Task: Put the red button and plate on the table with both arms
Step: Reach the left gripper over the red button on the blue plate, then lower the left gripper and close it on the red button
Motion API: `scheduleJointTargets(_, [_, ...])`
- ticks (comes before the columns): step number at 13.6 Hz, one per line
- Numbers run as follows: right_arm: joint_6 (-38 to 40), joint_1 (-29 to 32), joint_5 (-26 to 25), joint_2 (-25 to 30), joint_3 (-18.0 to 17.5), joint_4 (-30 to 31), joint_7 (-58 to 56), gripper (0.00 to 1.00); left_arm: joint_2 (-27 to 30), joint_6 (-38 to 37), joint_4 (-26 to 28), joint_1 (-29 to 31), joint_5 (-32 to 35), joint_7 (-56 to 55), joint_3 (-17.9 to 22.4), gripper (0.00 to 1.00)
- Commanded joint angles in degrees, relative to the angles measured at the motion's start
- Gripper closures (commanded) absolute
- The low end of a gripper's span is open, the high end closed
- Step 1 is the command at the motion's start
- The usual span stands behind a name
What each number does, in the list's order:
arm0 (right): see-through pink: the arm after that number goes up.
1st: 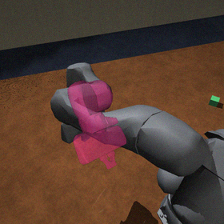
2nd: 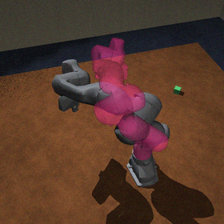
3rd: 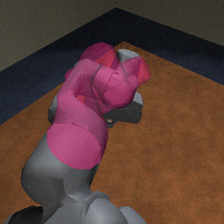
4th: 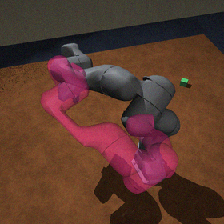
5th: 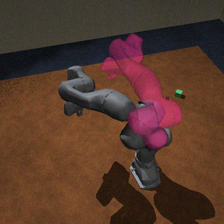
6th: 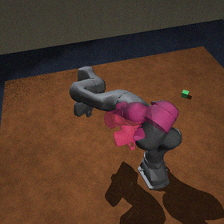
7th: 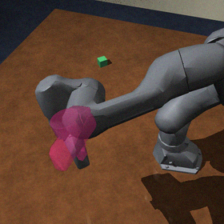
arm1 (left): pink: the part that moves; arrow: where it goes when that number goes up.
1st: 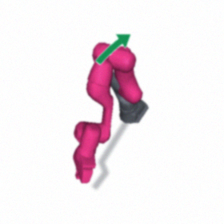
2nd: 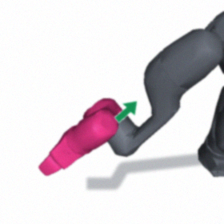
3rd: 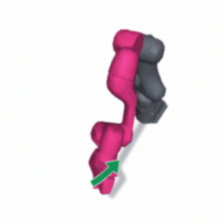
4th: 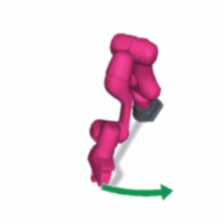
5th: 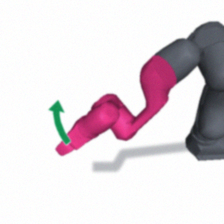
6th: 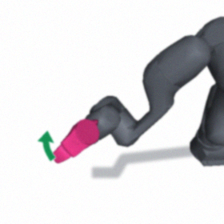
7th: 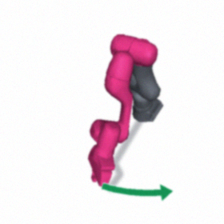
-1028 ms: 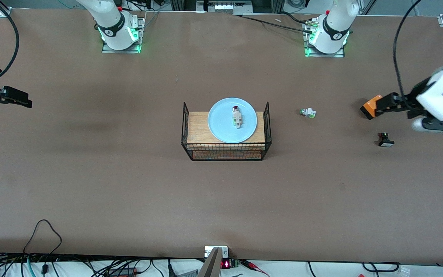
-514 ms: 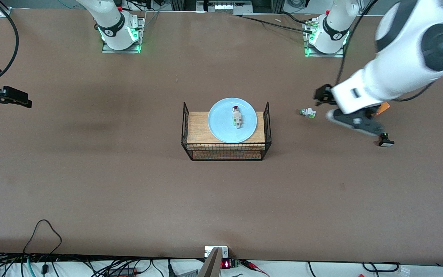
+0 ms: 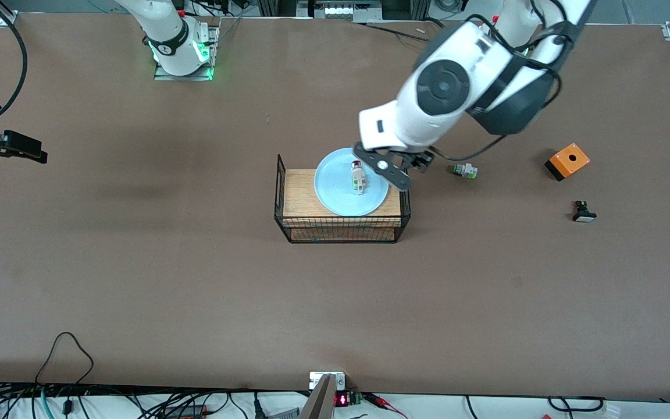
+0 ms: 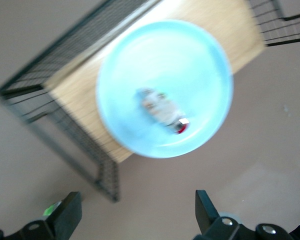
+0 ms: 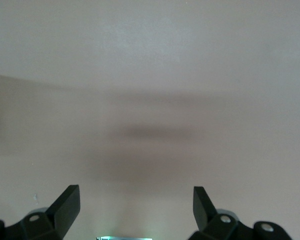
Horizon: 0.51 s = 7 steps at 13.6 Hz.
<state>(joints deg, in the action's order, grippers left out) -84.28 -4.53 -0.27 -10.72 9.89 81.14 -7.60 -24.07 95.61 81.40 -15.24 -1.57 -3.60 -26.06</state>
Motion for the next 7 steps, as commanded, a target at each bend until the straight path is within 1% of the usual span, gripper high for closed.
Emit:
scheduleJointTargets(1, [-0.97, 0.75, -0.34, 0.0, -0.31, -0.72, 0.66, 0.0, -1.94, 2.45, -2.3, -1.55, -0.01, -7.34, 0.49, 0.0])
scheduleJointTargets(4, [-4.22, 1.62, -0.26, -0.79, -0.22, -0.72, 0.83, 0.0, -4.75, 4.14, -2.56, -2.25, 0.51, -17.03, 0.57, 0.0])
scheduleJointTargets(7, [-4.49, 2.07, -0.25, -0.88, -0.31, -0.63, 0.83, 0.0, -5.9, 4.06, -2.48, -4.44, 0.69, -21.87, 0.75, 0.0])
